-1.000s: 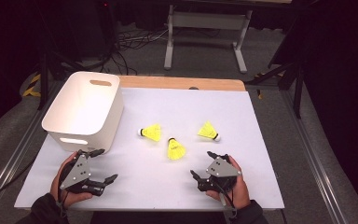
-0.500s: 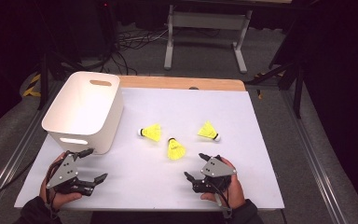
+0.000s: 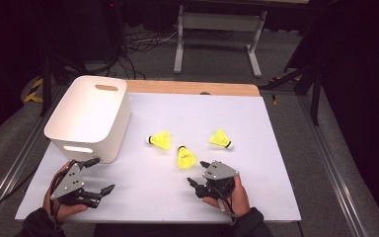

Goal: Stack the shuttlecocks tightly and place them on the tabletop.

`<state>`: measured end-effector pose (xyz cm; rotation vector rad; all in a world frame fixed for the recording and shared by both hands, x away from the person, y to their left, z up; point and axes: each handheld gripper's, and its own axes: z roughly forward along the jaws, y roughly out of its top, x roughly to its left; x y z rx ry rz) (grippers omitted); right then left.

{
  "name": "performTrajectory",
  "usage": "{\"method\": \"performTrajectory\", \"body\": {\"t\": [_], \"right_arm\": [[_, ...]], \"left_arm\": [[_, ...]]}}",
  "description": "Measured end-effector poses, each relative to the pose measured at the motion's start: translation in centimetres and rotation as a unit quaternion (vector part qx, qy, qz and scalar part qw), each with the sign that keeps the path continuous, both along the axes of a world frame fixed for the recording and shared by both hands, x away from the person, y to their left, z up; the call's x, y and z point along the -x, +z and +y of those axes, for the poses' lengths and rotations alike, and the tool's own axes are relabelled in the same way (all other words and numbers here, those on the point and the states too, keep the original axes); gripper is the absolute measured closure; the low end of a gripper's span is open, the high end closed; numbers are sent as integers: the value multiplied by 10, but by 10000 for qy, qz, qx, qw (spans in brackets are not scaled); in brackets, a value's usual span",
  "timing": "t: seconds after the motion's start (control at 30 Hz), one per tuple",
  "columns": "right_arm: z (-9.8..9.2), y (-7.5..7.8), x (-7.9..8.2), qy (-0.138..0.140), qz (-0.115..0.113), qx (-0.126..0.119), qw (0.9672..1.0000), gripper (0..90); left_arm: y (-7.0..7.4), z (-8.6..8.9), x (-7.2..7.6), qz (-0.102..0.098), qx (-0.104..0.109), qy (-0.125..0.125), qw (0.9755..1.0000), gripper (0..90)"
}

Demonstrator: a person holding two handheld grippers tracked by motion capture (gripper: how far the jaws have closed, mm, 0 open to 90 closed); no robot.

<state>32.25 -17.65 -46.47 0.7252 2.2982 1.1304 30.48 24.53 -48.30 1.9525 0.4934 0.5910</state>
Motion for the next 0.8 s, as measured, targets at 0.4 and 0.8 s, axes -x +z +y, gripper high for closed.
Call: {"method": "performTrajectory", "body": {"t": [0.4,0.8], "right_arm": [[32,-4,-15,7,151,74,9999,342],[57,-9,-34,-335,329,176,9987,349]], "left_arm": [[1,1,0,-17,18,-20,10000,60],[1,0,1,-4,-14,-35,10000,61]]}}
